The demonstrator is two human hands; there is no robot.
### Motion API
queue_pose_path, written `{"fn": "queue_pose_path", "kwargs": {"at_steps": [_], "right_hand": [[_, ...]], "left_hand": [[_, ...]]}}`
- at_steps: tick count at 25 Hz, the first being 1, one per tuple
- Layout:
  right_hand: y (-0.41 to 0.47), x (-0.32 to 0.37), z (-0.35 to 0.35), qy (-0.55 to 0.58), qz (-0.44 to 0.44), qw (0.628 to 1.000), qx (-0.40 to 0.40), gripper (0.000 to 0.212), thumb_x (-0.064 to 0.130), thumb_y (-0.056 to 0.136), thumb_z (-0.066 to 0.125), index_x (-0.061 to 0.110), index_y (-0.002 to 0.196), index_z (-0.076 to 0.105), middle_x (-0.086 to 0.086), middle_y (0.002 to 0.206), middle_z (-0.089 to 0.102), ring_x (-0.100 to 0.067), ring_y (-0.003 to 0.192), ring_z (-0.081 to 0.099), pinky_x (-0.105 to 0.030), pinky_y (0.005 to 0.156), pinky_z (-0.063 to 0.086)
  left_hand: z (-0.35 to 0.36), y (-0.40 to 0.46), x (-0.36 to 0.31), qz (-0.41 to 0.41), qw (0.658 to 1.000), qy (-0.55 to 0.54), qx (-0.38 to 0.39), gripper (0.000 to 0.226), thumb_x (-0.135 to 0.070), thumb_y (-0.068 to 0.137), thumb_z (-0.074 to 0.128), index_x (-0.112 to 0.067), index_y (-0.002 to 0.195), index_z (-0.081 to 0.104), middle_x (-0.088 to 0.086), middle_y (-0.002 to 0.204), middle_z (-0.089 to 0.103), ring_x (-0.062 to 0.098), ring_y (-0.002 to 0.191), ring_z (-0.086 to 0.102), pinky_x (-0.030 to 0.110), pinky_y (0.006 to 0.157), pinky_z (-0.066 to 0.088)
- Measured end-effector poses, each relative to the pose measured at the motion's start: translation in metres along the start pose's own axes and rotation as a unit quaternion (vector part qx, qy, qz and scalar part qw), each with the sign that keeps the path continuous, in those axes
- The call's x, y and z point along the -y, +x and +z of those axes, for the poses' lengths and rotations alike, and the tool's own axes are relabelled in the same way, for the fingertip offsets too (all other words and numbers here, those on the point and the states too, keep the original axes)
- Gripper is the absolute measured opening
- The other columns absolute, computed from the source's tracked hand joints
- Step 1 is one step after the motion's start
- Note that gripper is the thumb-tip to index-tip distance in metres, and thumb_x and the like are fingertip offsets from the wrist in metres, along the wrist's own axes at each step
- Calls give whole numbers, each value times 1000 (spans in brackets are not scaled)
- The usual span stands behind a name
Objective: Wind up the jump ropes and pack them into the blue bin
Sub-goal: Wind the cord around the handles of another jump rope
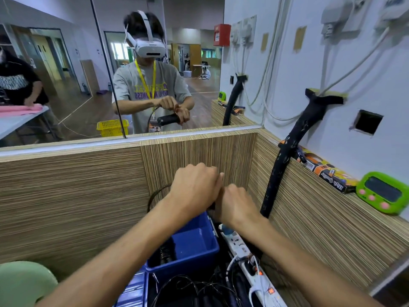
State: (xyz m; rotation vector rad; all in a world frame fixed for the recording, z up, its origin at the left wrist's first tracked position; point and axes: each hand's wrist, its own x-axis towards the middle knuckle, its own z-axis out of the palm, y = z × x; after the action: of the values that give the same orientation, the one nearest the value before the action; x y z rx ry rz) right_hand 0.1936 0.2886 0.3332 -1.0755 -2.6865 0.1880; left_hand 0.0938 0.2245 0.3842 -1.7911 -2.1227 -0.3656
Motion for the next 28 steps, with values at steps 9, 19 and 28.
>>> {"fn": "queue_pose_path", "kwargs": {"at_steps": [9, 19, 28], "right_hand": [[29, -1, -16, -3, 42, 994, -101, 24, 19, 91, 65, 11, 110, 51, -9, 95, 64, -33, 87, 65, -33, 60, 37], [33, -6, -10, 31, 56, 992, -113, 24, 13, 89, 65, 13, 108, 51, 0, 83, 54, -25, 71, 57, -29, 56, 37], [23, 3, -14, 97, 20, 992, -77, 26, 7, 85, 65, 15, 107, 54, 2, 84, 58, -20, 72, 59, -29, 63, 47]], "left_hand": [[25, -45, -21, -188, 936, -284, -88, 21, -36, 102, 34, -19, 94, 41, -6, 70, 54, 13, 58, 51, 27, 48, 30], [49, -51, -16, -214, 802, -556, -44, 40, -36, 103, 37, -15, 71, 50, -10, 50, 37, 3, 44, 30, 21, 45, 26], [113, -43, 17, -277, 760, -586, -30, 48, -35, 103, 35, -18, 59, 42, -6, 50, 37, 9, 46, 30, 21, 44, 26]]}}
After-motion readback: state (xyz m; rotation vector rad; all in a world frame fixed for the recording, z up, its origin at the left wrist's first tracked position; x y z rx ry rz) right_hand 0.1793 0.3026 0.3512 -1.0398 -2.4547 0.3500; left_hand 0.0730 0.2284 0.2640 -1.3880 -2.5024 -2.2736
